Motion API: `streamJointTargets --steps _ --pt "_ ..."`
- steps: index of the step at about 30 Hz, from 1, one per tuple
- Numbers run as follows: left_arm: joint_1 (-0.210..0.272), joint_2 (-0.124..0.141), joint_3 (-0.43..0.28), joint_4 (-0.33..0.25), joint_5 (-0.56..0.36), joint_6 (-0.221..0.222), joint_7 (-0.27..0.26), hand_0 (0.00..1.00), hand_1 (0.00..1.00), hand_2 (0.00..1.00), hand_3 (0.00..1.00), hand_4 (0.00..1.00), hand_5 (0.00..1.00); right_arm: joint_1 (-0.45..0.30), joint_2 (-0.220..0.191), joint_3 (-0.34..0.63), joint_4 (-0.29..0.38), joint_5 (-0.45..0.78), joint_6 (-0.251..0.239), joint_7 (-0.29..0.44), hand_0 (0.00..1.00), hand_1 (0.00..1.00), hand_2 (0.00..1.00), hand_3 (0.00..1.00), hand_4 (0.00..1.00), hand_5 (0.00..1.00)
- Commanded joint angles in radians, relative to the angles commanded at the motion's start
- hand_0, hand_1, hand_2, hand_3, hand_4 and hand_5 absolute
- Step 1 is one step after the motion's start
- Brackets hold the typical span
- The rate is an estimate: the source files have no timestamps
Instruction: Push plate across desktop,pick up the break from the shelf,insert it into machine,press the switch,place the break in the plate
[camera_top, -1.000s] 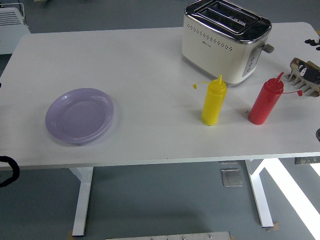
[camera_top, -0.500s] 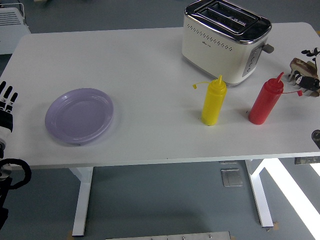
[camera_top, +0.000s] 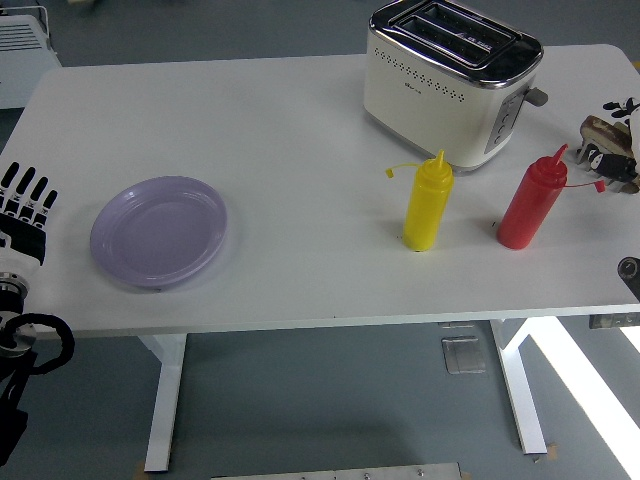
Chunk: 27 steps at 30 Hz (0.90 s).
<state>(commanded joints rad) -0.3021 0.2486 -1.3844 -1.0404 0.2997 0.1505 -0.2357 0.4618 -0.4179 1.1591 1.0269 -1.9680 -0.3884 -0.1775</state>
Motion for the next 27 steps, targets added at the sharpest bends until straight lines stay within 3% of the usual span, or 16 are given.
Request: streamJointTargets --steps 2,3,27 --pt "-0.006 -0.001 0.010 0.004 -0.003 0.000 0.001 0.859 0.777 0.723 0.698 0.598 0.875 0.003 0.000 -0.004 -0.007 0.002 -0.005 0.000 0.711 0.685 0.651 0.700 0.677 0.095" --pt "-0.011 -0.002 0.018 0.007 -0.004 0.000 0.002 0.856 0.777 0.722 0.701 0.603 0.889 0.005 0.000 -0.007 -0.011 0.004 -0.009 0.001 0.680 0.655 0.594 0.640 0.649 0.085" --pt "-0.061 -0.015 0.162 0.040 -0.038 -0.015 0.033 0.854 0.776 0.722 0.702 0.608 0.914 0.023 0.010 -0.041 -0.062 -0.007 -0.032 0.008 0.656 0.629 0.555 0.541 0.586 0.034"
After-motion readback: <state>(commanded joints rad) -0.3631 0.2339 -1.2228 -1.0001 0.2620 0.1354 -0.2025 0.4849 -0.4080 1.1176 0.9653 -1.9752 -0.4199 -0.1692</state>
